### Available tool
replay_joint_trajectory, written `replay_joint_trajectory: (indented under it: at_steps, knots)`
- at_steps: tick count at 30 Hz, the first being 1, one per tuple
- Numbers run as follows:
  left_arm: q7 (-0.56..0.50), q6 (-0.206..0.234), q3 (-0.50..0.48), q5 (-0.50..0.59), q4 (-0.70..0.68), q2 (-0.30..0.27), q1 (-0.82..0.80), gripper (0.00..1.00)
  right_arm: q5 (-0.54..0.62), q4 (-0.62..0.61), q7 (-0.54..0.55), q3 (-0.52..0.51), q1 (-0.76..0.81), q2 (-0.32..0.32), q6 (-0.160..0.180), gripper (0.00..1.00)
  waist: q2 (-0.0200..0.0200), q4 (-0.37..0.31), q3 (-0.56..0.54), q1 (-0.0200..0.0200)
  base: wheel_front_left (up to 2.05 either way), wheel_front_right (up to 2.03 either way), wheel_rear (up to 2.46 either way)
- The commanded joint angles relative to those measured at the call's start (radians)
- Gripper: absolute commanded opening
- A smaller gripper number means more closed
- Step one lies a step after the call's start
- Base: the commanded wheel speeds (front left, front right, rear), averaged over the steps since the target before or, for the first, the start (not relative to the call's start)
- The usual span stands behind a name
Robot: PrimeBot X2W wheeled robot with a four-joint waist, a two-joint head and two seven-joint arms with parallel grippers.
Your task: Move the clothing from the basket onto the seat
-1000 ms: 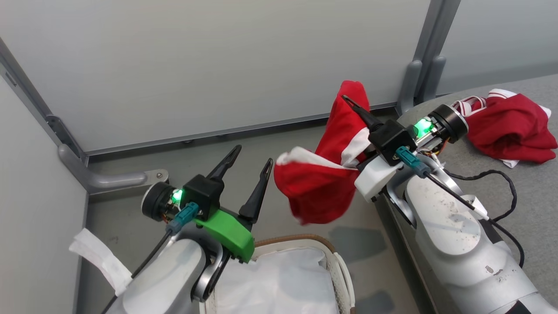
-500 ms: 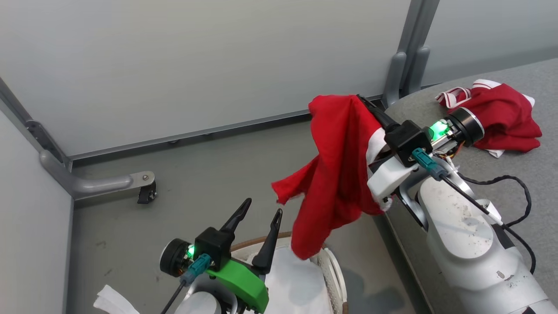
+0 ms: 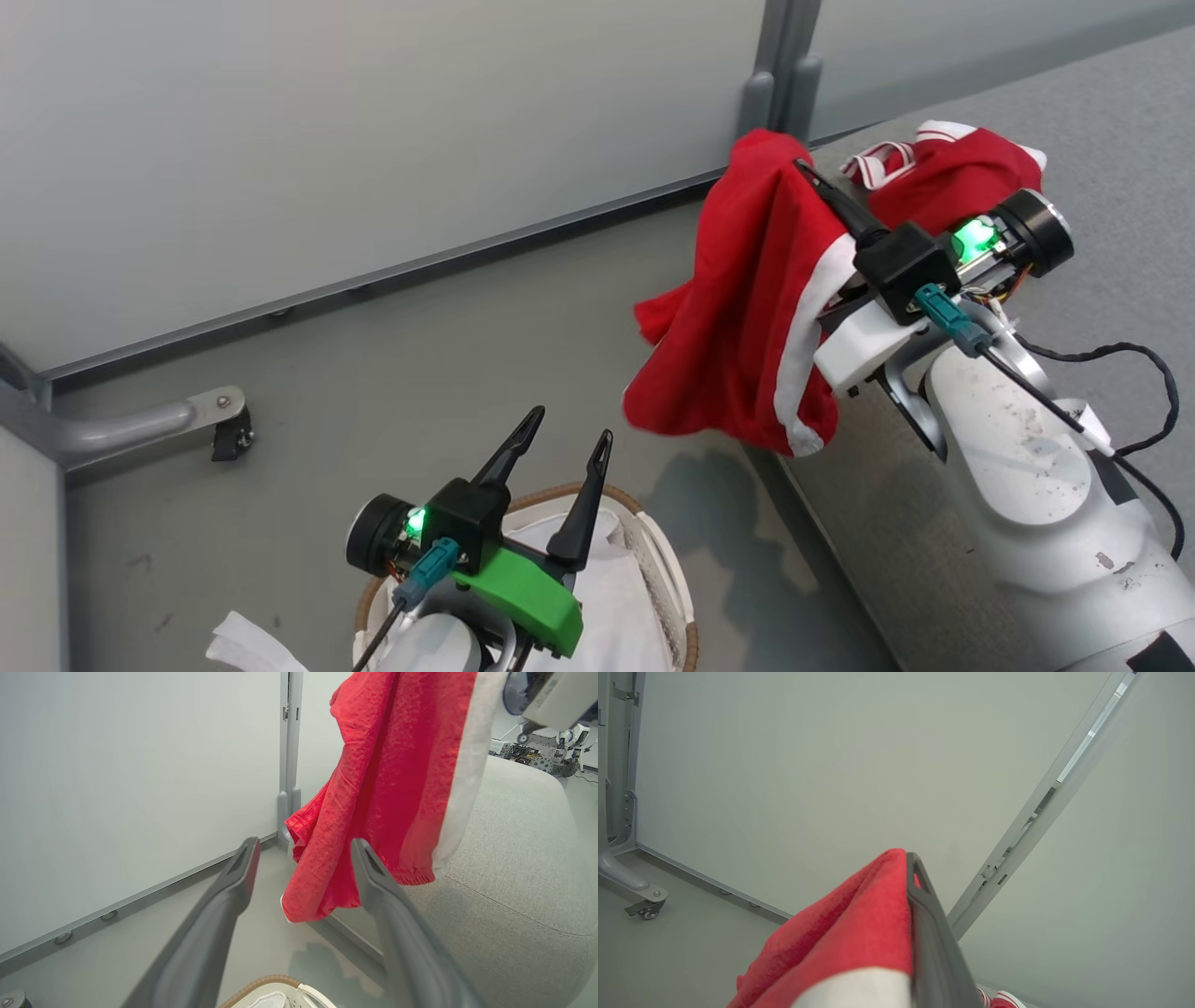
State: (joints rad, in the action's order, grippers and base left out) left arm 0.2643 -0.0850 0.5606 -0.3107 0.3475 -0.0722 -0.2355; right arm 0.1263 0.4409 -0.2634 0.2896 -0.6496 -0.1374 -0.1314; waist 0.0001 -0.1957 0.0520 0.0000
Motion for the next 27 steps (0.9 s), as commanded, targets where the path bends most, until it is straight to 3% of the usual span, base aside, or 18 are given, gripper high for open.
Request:
replay_joint_trajectory:
  at_steps: [1, 13, 22, 27]
  knots:
    - [0.0, -0.005, -0.009, 0.013, -0.003, 0.004, 0.0, 1.0, -0.004, -0.009, -0.002, -0.005, -0.01, -0.009, 0.001, 0.0, -0.0001, -0.072, 0.044, 0.0, 0.0, 0.0, 0.0]
    - [0.0, -0.028, -0.046, 0.079, 0.004, 0.009, -0.048, 1.0, -0.01, -0.038, -0.002, -0.066, 0.003, -0.047, 0.001, 0.0, -0.0001, -0.202, 0.12, 0.0, 0.0, 0.0, 0.0]
    - [0.0, -0.039, -0.039, 0.109, 0.005, 0.011, -0.073, 1.0, -0.019, -0.062, -0.002, -0.11, -0.043, -0.064, 0.001, 0.0, -0.0001, -0.202, 0.18, 0.0, 0.0, 0.0, 0.0]
    - [0.0, -0.043, -0.035, 0.114, 0.008, 0.006, -0.089, 1.0, -0.025, -0.066, -0.002, -0.118, -0.137, -0.119, 0.001, 0.0, -0.0001, -0.18, 0.217, 0.0, 0.0, 0.0, 0.0]
